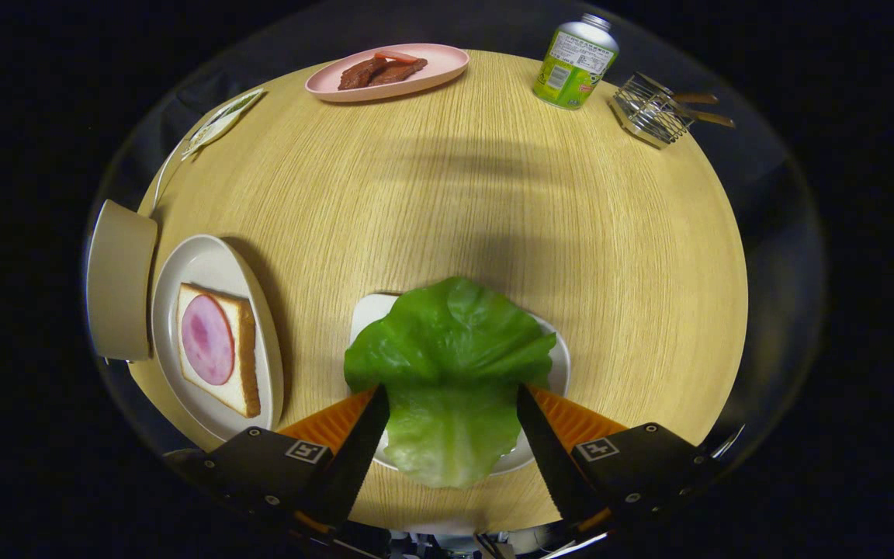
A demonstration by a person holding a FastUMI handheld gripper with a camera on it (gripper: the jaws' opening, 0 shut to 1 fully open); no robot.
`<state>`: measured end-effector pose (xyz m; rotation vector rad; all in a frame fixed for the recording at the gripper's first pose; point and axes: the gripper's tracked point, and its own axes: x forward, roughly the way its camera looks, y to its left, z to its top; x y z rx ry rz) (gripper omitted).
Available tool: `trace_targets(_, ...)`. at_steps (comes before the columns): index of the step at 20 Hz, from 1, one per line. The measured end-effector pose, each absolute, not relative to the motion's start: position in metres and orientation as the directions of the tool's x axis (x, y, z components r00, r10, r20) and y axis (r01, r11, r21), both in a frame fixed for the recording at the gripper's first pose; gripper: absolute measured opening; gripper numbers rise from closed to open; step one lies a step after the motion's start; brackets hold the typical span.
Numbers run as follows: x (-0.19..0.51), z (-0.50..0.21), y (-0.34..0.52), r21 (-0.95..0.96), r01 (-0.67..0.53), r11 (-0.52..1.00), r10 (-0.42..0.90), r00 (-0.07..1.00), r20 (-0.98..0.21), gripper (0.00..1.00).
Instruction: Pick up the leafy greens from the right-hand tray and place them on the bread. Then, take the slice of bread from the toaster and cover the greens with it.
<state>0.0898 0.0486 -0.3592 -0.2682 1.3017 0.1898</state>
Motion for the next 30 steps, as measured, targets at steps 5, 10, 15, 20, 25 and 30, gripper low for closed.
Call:
trace_targets(5,0.087,-0.361,0.049,-0.073,-0.288,0.955,-0.004,0.233,-0.972,0.82)
trace_targets(10,0.089,-0.360,0.042,-0.067,-0.247,0.967,-0.006,0.242,-0.970,0.52)
trace_targets(15,0.089,-0.359,0.036,-0.057,-0.188,0.980,-0.007,0.253,-0.967,0.04)
trace_targets(20,0.088,-0.344,0.036,-0.070,-0.188,0.980,-0.014,0.285,-0.958,0.01)
trace_targets(25,0.086,-0.319,0.039,-0.066,-0.177,0.982,-0.006,0.322,-0.947,0.01)
trace_targets(30,0.077,-0.291,0.053,-0.056,-0.196,0.979,0.019,0.360,-0.933,0.01)
